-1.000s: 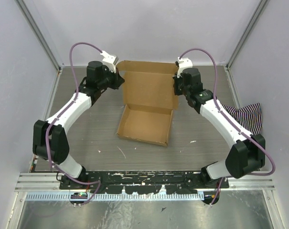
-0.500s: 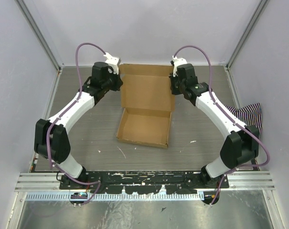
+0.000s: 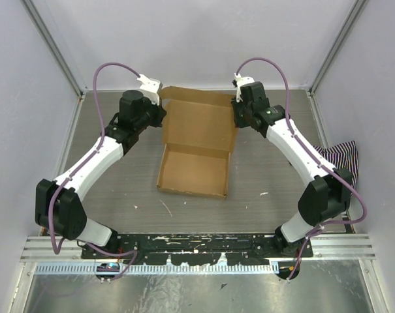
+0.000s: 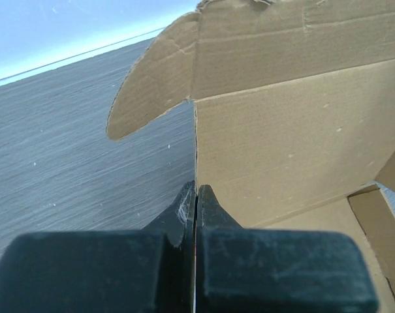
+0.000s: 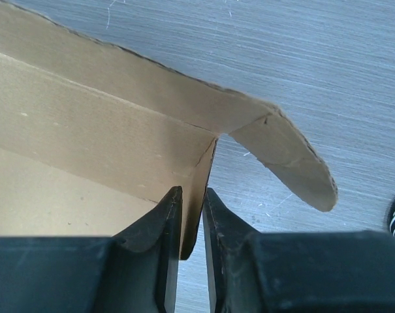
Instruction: Fold the paper box
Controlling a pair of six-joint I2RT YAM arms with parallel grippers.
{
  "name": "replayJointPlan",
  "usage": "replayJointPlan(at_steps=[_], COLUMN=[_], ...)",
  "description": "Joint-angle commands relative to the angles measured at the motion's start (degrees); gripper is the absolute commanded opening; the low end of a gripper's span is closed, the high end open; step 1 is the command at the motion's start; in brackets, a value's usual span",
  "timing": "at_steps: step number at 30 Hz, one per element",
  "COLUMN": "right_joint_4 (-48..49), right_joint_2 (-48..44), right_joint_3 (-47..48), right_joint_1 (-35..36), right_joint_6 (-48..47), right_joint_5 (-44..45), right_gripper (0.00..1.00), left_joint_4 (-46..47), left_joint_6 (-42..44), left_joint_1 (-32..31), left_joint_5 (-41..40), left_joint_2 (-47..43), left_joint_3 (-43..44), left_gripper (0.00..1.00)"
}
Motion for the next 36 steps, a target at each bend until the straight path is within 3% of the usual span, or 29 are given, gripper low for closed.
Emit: replayJointPlan(at_steps=[1,4,6,7,16,27,33,36], right_joint_4=[-0.81,-2.01,-3.15,-3.45,-0.04,28.12,52.34,59.75], right_joint_2=[0.00,0.53,0.97,1.16,3.33,-4.65,-10.72,-11.24], right_joint_3=[3.82,4.68,5.52,5.85,9.66,-2.91,-20.14,-25.34], right_joint_1=[0.16,-0.09,-0.20,-0.28,-0.27,0.41,3.65,5.89], right_joint_6=[-0.45,-0.12,0.26,0.49,3.90,4.46,-1.25,-3.53], right_joint_5=[0.88,0.68,0.56,0.33,2.15,8.50,10.88,14.78], right_gripper=[0.25,0.19,0.04,0.02,0.01,0.01,0.01,0.01], left_joint_4=[5.16,6.11,6.87,7.10,5.99,18.94,24.00,26.44], left_joint_6=[1.56,1.87,2.06,2.09,2.00,3.62,2.29,0.49], left_joint_1=[-0.48,-0.77,-1.12,-1.32,-6.03,-8.31,-8.34,-8.55], left_joint_5=[-0.31,-0.17,-0.38,-0.47,-7.00,-15.02,-15.42,-15.82], left_joint_2=[-3.39,-4.01,-4.40,-4.47,-3.20,0.15,3.45,2.58], left_joint_3=[-1.87,-2.67,-3.16,-3.26,-0.54,-1.38,-2.59,-6.81], left_gripper=[0.00,0.00,0.00,0.00,0.00,0.00,0.06,0.07])
